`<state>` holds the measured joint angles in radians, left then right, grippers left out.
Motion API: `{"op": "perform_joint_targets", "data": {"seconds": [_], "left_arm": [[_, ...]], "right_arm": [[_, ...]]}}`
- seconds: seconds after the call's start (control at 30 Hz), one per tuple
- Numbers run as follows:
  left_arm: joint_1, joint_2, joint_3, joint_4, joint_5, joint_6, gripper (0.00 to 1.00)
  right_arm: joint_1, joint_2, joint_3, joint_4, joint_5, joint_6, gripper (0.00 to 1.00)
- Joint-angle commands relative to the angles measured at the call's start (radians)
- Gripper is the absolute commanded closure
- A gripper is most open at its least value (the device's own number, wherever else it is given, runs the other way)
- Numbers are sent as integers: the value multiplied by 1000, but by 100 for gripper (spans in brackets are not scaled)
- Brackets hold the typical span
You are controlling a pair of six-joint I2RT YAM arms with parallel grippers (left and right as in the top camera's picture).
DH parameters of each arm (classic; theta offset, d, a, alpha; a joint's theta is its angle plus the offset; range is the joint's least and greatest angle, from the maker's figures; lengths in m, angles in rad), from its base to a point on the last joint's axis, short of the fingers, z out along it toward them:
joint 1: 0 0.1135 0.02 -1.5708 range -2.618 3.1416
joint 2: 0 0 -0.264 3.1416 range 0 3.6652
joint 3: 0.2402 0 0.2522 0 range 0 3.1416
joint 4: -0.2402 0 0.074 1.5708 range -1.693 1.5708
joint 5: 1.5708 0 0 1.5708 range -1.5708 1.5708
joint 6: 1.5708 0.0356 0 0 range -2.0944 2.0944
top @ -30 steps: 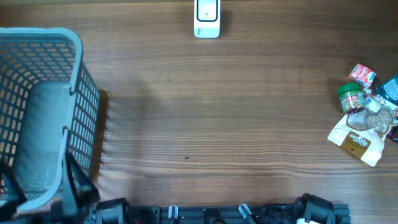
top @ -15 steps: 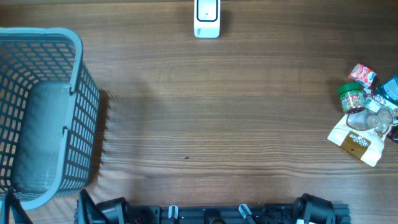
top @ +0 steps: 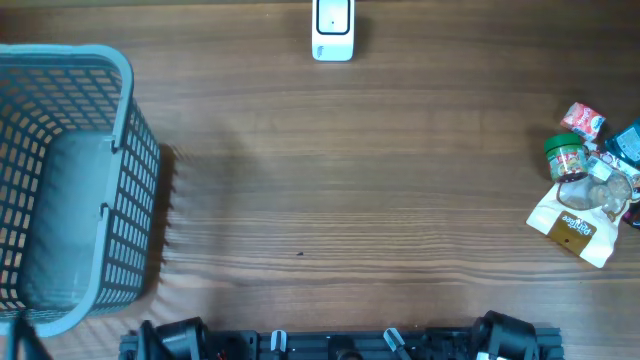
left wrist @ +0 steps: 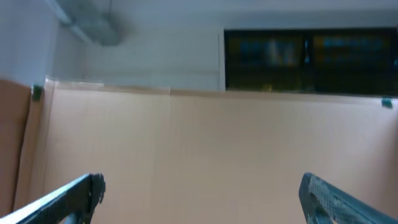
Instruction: Scan the item barcode
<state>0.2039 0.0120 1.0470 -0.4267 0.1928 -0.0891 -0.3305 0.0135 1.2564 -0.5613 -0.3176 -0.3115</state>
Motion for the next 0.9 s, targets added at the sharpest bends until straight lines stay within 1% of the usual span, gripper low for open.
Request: {"op": "perform_joint_targets", "data": {"seconds": [0.0, 0.03, 0.1, 0.13, 0.3, 0.43, 0.53, 0.63, 0.87], "left_arm": [[-4, -5, 0, -163, 16, -9, 0], [-4, -5, -1, -227, 28, -10, 0], [-4, -5, -2, -289, 31, -9, 0], [-4, -5, -2, -308, 31, -9, 0], [-4, -5, -2, -319, 31, -9, 0], [-4, -5, -2, -319, 31, -9, 0], [-4, -5, -2, -319, 31, -9, 0], [-4, -5, -2, -319, 31, -9, 0], [-4, -5, -2, -319, 31, -9, 0]], "right_arm": [[-2, -6, -235, 89, -111, -23, 0], [-2, -5, -314, 134, -111, -22, 0], [-2, -3, -421, 193, -111, -5, 0], [-2, -1, -479, 227, -111, 27, 0], [-2, 26, -822, 524, -109, 312, 0], [-2, 42, -1082, 819, -98, 438, 0], [-2, 42, -1187, 937, -98, 480, 0], [-2, 42, -1220, 917, -98, 474, 0], [-2, 42, -1228, 703, -11, 464, 0]]}}
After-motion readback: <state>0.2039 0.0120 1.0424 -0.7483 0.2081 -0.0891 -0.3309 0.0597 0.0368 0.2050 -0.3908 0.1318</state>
